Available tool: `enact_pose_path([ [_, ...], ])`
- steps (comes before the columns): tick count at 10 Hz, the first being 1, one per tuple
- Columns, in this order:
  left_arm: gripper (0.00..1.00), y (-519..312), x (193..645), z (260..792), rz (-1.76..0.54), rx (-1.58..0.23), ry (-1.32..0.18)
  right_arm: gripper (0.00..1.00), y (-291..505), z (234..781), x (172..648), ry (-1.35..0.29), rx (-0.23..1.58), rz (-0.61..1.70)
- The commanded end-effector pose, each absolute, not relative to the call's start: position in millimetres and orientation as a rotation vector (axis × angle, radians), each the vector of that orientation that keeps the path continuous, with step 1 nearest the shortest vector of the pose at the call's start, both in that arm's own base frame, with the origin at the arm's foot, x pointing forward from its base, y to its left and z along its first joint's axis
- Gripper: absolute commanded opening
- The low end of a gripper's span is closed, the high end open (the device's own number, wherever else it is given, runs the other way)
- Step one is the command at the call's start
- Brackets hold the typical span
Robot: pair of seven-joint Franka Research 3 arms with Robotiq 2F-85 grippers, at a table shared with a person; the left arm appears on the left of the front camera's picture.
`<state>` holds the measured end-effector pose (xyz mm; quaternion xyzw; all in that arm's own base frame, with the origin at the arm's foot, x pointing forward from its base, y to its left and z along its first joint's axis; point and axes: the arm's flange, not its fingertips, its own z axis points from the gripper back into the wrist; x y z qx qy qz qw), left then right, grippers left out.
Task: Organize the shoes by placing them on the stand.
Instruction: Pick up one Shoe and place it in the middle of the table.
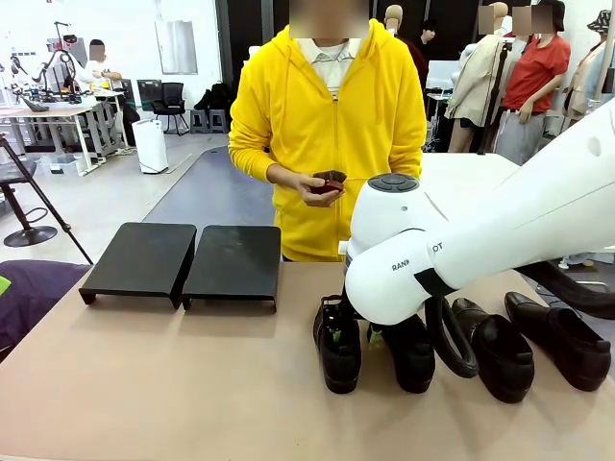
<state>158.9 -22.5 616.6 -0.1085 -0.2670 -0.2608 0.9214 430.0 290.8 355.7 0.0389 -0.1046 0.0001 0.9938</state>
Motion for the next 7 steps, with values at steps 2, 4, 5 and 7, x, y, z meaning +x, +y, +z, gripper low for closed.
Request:
enact_pose_path([
  [2,1.0,-20.6,156.4,616.2,-0.545,-0.22,-0.546,0.0,301.7,356.8,435.0,-0.206,0.048,-0.02],
  [4,1.0,-20.6,156.4,616.2,-0.545,-0.22,-0.546,0.0,303.8,354.9,434.2,-0.204,0.042,-0.011],
  [5,1.0,-20.6,156.4,616.2,-0.545,-0.22,-0.546,0.0,304.5,355.1,433.6,-0.203,0.046,-0.009],
  [7,1.0,-20.6,156.4,616.2,-0.545,-0.22,-0.546,0.0,301.9,360.8,431.1,-0.212,0.046,-0.012],
])
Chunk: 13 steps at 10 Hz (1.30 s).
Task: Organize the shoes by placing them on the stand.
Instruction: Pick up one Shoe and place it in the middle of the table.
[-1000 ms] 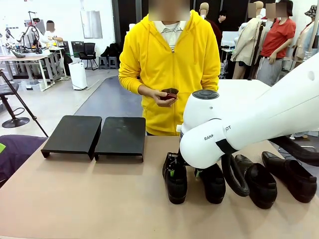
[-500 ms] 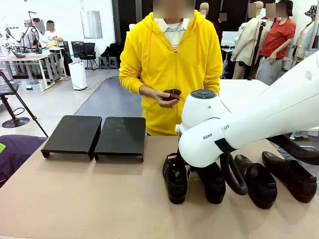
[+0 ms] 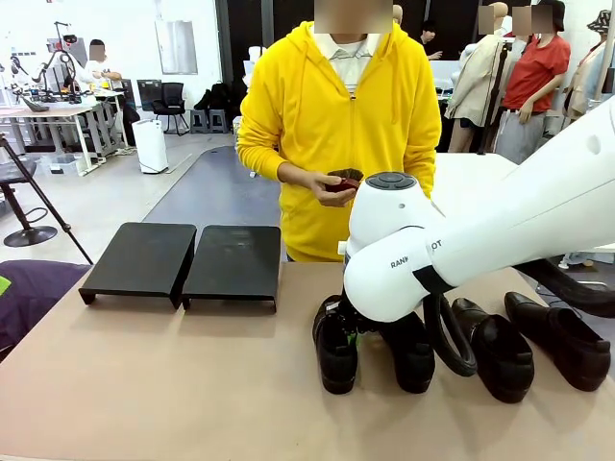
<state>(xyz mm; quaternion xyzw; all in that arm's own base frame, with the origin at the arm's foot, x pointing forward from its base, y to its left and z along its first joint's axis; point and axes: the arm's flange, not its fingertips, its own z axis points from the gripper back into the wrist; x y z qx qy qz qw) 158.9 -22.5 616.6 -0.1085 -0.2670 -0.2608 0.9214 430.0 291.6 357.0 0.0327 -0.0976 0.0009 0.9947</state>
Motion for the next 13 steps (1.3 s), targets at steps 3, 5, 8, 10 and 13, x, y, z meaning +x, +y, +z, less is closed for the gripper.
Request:
enact_pose_path([
  [3,1.0,-21,156,616,-0.545,-0.22,-0.546,0.0,290,392,417,-0.216,0.068,0.017],
  [5,1.0,-21,156,616,-0.545,-0.22,-0.546,0.0,275,451,379,-0.175,0.102,0.003],
  [8,1.0,-21,156,616,-0.545,-0.22,-0.546,0.0,296,483,294,-0.13,0.234,0.147],
  [10,1.0,-21,156,616,-0.545,-0.22,-0.546,0.0,338,473,281,-0.13,0.265,0.259],
  [13,1.0,-21,156,616,-0.545,-0.22,-0.546,0.0,406,448,295,-0.122,0.305,0.319],
])
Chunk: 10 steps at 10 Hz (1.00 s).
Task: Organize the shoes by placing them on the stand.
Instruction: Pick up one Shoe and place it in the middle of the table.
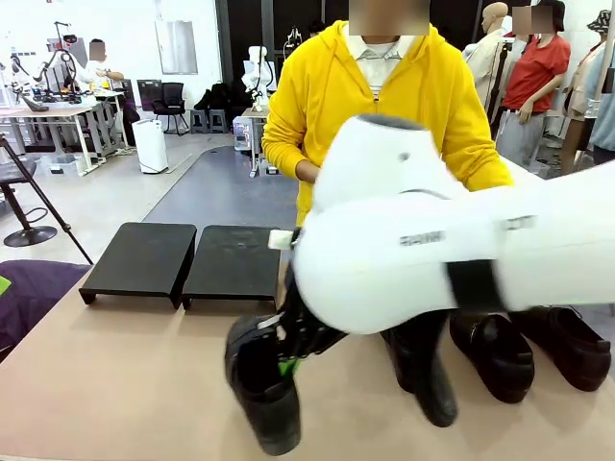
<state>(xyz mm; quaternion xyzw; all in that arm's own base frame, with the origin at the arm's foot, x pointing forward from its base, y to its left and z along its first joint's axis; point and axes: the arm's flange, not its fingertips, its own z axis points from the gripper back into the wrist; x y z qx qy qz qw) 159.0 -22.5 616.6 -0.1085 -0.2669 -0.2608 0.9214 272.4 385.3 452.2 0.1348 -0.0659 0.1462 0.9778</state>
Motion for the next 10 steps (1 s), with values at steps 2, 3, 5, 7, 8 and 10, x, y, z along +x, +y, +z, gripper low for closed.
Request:
enact_pose_path([
  [2,1.0,-21,156,616,-0.545,-0.22,-0.546,0.0,445,427,308,-0.142,0.257,0.259],
  [3,1.0,-21,156,616,-0.545,-0.22,-0.546,0.0,456,420,317,-0.108,0.235,0.226],
  [5,1.0,-21,156,616,-0.545,-0.22,-0.546,0.0,469,402,334,-0.078,0.177,0.155],
  [7,1.0,-21,156,616,-0.545,-0.22,-0.546,0.0,470,389,349,-0.095,0.165,0.106],
  [8,1.0,-21,156,616,-0.545,-0.22,-0.546,0.0,469,387,350,-0.102,0.171,0.105],
  [10,1.0,-21,156,616,-0.545,-0.22,-0.546,0.57,466,381,352,-0.068,0.163,0.107],
])
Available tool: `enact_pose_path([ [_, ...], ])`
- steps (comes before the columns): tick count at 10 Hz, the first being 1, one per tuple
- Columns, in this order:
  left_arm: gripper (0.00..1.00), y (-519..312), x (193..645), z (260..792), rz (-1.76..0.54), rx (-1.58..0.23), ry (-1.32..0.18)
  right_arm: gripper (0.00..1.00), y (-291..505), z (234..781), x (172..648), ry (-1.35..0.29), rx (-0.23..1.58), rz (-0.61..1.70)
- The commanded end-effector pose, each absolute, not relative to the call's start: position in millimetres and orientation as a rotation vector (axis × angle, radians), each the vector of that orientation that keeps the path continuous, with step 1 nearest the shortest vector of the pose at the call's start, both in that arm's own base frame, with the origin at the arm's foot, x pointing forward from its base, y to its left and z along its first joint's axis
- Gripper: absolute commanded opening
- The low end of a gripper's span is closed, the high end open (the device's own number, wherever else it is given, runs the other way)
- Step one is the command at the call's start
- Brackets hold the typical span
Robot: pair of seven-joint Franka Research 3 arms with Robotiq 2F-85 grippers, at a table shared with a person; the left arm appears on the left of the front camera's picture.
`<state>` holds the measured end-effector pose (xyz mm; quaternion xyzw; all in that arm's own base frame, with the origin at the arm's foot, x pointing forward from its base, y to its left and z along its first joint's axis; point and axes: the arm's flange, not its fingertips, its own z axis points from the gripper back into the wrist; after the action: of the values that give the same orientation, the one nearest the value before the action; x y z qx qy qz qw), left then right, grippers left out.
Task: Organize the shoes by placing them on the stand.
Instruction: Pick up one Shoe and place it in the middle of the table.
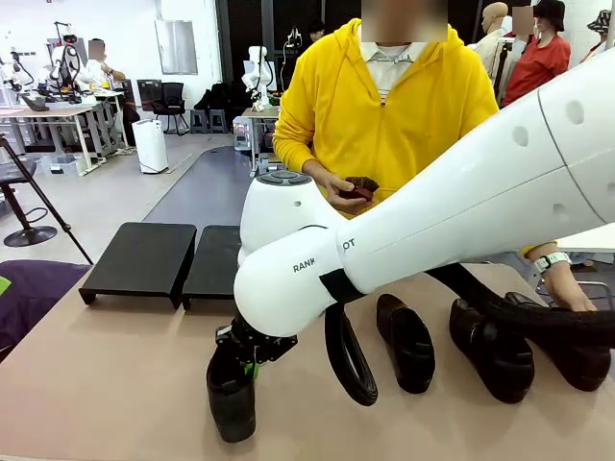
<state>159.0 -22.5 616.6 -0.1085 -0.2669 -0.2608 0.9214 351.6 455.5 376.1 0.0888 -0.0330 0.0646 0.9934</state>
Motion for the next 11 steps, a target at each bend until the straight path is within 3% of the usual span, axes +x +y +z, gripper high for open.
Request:
enact_pose_path([
  [1,1.0,-20.6,156.4,616.2,-0.545,-0.22,-0.546,1.0,462.9,379.3,353.3,-0.052,0.171,0.101],
  [11,1.0,-20.6,156.4,616.2,-0.545,-0.22,-0.546,1.0,455.6,378.1,358.2,-0.037,0.196,0.108],
])
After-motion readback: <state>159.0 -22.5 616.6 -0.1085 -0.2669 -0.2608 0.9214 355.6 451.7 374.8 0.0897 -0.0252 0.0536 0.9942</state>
